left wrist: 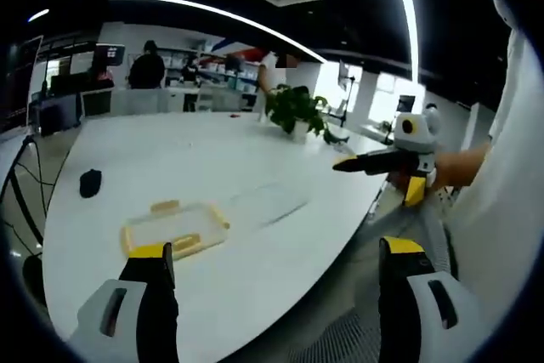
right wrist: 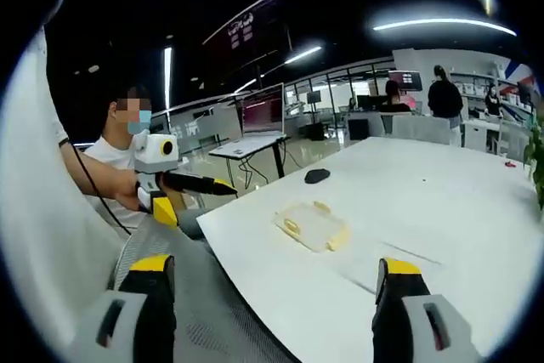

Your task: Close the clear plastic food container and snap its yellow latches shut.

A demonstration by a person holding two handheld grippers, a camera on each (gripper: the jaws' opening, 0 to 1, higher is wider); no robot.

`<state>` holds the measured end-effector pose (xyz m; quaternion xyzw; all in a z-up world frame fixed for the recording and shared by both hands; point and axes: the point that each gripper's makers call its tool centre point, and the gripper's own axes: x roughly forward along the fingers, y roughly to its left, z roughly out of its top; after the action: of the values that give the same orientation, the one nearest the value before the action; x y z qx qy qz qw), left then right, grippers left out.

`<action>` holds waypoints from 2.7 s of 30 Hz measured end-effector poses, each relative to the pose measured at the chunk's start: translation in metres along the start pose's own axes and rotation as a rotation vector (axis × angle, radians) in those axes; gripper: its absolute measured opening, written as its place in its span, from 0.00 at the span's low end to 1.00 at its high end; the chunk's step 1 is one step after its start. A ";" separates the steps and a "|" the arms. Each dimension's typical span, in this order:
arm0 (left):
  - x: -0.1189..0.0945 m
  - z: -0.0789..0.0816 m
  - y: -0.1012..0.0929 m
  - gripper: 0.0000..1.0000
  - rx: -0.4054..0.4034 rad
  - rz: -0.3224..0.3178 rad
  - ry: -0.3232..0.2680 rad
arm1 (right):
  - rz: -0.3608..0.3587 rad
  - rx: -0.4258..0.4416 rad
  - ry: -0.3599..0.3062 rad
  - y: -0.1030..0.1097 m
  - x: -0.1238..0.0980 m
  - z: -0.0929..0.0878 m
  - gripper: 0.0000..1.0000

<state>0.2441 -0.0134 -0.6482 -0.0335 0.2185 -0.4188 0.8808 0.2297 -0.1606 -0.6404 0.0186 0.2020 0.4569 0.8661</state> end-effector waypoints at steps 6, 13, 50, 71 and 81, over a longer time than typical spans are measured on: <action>0.002 -0.003 -0.003 0.99 0.073 0.006 0.030 | -0.013 0.033 -0.005 -0.005 0.001 0.000 0.99; 0.000 0.003 0.004 0.99 0.060 0.000 0.016 | -0.020 0.048 -0.018 -0.005 0.003 0.002 0.99; 0.004 -0.005 0.012 0.95 0.020 -0.078 0.027 | -0.066 0.034 0.016 -0.017 0.006 -0.003 0.99; 0.006 -0.005 0.012 0.98 0.010 -0.076 0.033 | -0.050 0.034 0.013 -0.015 0.006 -0.001 0.99; 0.004 -0.001 0.010 0.99 0.012 -0.092 0.028 | -0.081 0.024 0.009 -0.020 0.003 0.005 0.99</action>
<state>0.2531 -0.0094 -0.6531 -0.0324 0.2266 -0.4606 0.8576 0.2484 -0.1694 -0.6414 0.0187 0.2117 0.4189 0.8828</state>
